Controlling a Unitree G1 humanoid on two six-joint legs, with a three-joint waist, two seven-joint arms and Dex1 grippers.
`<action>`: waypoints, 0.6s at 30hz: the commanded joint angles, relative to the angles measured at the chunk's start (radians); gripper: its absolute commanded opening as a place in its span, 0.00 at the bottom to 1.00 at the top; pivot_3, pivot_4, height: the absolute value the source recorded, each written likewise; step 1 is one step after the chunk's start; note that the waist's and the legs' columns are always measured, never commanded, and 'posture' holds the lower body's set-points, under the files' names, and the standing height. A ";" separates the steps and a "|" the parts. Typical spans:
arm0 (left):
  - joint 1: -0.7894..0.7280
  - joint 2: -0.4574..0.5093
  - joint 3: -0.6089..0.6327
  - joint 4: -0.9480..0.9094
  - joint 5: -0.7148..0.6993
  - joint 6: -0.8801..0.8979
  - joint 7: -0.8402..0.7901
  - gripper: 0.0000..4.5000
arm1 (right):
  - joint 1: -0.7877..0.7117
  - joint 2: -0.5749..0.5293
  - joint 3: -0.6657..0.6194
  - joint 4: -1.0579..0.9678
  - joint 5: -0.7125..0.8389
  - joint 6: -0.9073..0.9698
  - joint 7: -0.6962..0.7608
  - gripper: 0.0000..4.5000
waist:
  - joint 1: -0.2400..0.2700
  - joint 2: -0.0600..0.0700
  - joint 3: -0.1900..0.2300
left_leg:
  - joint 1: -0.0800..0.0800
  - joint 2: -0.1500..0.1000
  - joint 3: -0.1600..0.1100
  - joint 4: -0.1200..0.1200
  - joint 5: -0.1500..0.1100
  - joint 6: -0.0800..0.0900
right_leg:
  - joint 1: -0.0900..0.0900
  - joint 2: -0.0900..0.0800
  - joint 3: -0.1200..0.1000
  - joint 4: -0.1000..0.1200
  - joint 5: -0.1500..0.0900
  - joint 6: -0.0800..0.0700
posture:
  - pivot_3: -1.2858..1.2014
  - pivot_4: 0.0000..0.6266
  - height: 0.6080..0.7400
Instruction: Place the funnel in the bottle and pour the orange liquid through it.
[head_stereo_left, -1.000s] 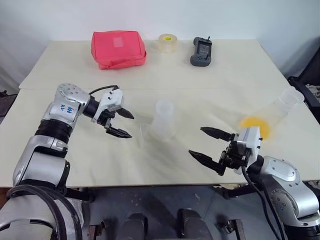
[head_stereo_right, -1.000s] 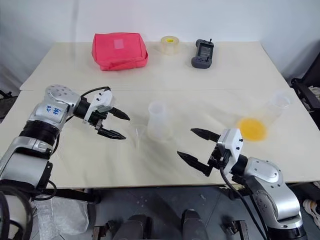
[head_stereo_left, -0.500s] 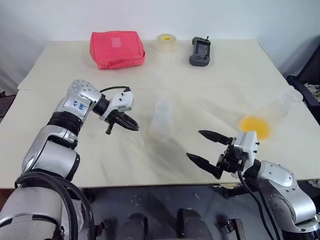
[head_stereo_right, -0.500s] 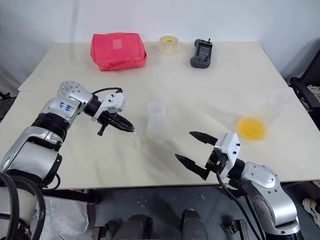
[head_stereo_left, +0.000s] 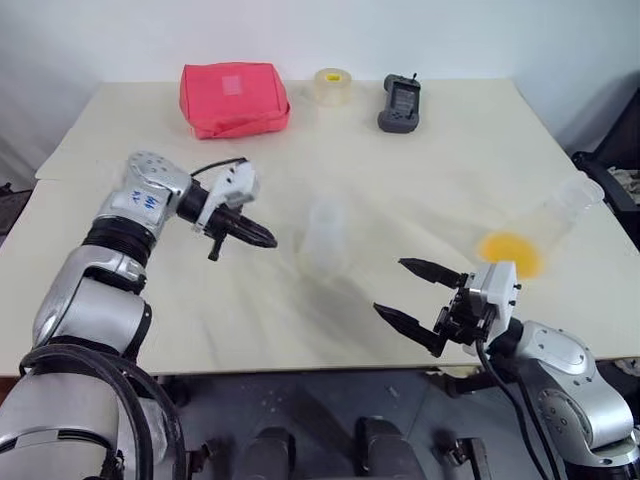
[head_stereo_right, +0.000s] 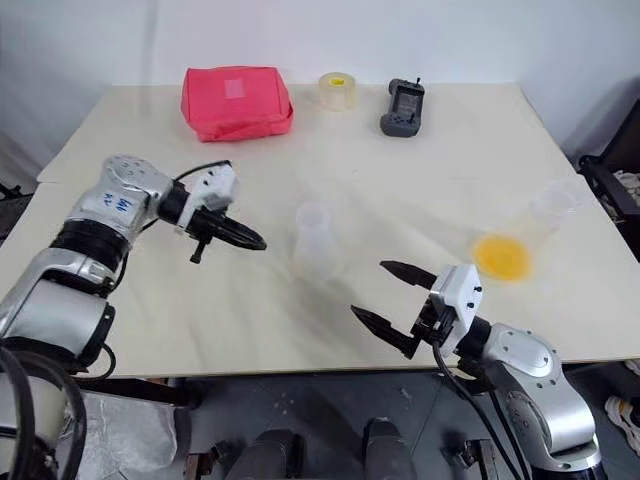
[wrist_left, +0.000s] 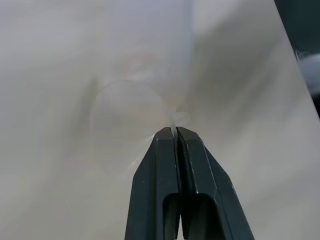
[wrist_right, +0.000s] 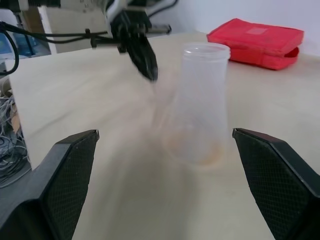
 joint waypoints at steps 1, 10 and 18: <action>-0.013 0.040 0.076 -0.089 -0.058 0.087 -0.112 0.00 | -0.026 -0.006 -0.044 -0.018 0.023 -0.016 -0.007 1.00 | 0.000 0.000 0.000 | 0.000 0.000 0.000 0.000 0.000 0.000 | 0.000 0.000 0.000 0.000 0.000 0.000 | 0.52 0.24 1.00; 0.013 0.070 0.291 -0.258 -0.127 0.293 -0.061 0.00 | -0.091 -0.005 -0.078 -0.021 0.085 0.013 -0.015 1.00 | 0.001 0.000 0.000 | 0.000 0.004 0.000 0.000 0.000 0.000 | 0.000 0.000 0.000 0.000 0.000 0.000 | 0.52 0.24 1.00; -0.018 -0.038 0.390 -0.282 -0.116 0.239 0.012 0.00 | -0.169 -0.033 -0.080 -0.026 0.122 0.055 -0.010 1.00 | 0.005 0.000 0.000 | 0.000 0.004 0.000 0.001 0.000 0.000 | 0.000 -0.001 0.000 0.000 0.000 0.000 | 0.52 0.24 1.00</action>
